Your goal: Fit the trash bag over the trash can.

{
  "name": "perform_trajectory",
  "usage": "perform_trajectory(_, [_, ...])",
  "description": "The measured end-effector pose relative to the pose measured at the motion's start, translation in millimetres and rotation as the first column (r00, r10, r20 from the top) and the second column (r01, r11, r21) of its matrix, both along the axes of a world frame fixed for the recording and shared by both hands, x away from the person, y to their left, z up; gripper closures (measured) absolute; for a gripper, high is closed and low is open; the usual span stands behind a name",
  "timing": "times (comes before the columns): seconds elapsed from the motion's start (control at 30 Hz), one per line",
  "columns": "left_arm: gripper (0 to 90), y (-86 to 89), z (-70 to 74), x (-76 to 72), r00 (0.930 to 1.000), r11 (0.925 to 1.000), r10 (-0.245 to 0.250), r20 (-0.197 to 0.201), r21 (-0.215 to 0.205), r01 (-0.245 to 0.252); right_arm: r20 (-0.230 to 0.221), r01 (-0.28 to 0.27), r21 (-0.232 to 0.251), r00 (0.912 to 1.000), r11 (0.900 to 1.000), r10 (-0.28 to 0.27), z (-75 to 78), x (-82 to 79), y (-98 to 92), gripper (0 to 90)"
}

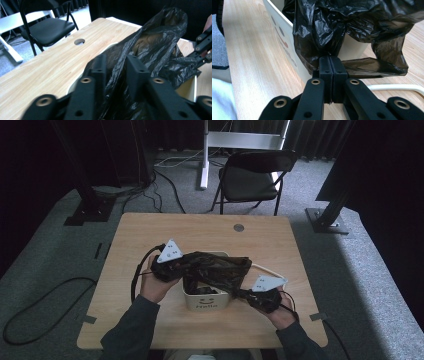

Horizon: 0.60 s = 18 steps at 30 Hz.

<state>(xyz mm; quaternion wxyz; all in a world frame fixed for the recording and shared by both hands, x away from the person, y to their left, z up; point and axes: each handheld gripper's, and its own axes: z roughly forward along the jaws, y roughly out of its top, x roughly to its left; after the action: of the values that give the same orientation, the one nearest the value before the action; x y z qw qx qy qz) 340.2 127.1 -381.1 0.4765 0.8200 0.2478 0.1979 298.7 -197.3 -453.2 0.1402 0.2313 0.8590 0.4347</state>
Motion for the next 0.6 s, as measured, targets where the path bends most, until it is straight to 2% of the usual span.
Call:
perform_trajectory(0.1, [84.2,5.4,-0.8,-4.0,1.0,1.0,-0.002,-0.002,-0.007,0.002,-0.003,0.002,0.0,1.0,1.0,-0.002,-0.5,0.2,0.1,89.5])
perform_trajectory(0.2, [89.0,14.3,-2.9,-8.8,0.9999,0.999,-0.01,-0.013,-0.043,0.009,-0.005,0.003,-0.003,1.0,1.0,-0.004,-0.8,0.0,0.3,89.5])
perform_trajectory(0.4, [89.7,36.0,-18.4,-23.5,0.9985,0.9974,-0.037,-0.04,-0.064,0.035,-0.003,0.015,-0.007,0.9999,1.0,-0.015,-1.1,0.5,-1.3,89.5])
perform_trajectory(0.43, [89.7,36.0,-18.4,-23.5,0.9985,0.9974,-0.037,-0.04,-0.064,0.035,-0.003,0.015,-0.007,0.9999,1.0,-0.015,-1.1,0.5,-1.3,89.5])
perform_trajectory(0.47, [89.7,43.6,-25.1,-27.3,0.9983,0.9982,-0.029,-0.051,-0.055,0.026,-0.004,0.015,-0.009,0.9999,1.0,-0.015,-1.0,0.7,-1.7,89.5])
perform_trajectory(0.6, [89.9,60.7,-38.3,-31.8,0.9969,0.998,-0.019,-0.076,-0.061,0.015,-0.002,0.019,-0.011,0.9998,1.0,-0.019,-1.1,1.2,-2.3,89.5])
